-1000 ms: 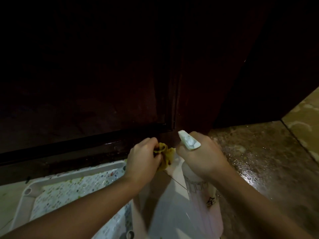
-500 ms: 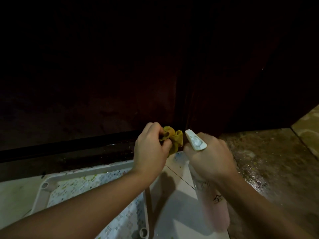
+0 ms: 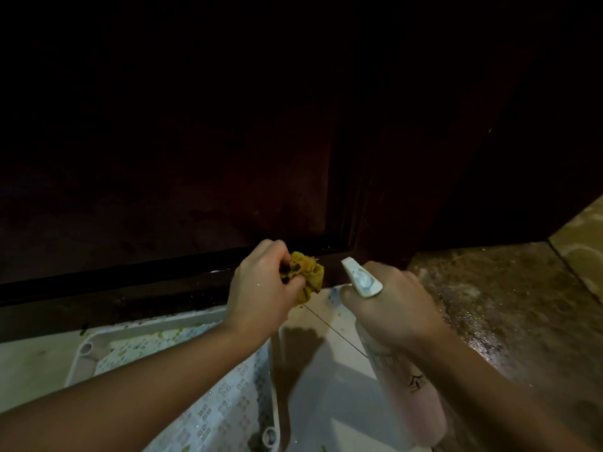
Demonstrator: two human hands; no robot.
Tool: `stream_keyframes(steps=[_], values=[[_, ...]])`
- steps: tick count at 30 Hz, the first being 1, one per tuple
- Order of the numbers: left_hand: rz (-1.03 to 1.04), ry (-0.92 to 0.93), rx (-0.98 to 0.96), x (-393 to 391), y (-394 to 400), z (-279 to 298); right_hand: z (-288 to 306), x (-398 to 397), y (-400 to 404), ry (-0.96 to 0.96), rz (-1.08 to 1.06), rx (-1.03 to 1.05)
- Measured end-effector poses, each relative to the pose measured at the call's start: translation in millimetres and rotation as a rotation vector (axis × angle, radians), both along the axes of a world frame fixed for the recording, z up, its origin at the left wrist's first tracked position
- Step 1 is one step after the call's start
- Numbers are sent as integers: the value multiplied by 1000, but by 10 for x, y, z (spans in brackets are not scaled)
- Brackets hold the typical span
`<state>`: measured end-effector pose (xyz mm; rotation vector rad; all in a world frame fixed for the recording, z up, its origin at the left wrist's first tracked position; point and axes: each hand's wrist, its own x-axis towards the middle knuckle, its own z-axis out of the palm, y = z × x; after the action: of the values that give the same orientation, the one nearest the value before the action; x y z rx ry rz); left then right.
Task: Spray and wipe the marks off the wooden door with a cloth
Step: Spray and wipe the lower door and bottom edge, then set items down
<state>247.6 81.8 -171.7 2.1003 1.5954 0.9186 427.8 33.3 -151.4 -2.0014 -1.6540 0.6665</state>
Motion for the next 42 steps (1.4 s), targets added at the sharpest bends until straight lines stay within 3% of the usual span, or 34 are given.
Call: stream_keyframes(steps=[4, 12, 21, 28, 42], values=[[16, 26, -47, -158, 7, 2, 8, -82, 1, 64, 99, -12], [158, 83, -137, -733, -92, -45, 50, -492, 4, -116, 186, 112], [421, 123, -335, -1774, -224, 19, -57, -1377, -29, -286, 616, 145], [578, 99, -397, -2505, -571, -114, -122, -2093, 92, -481, 648, 261], [585, 19, -377, -2741, -465, -86, -115, -2701, 125, -651, 788, 221]])
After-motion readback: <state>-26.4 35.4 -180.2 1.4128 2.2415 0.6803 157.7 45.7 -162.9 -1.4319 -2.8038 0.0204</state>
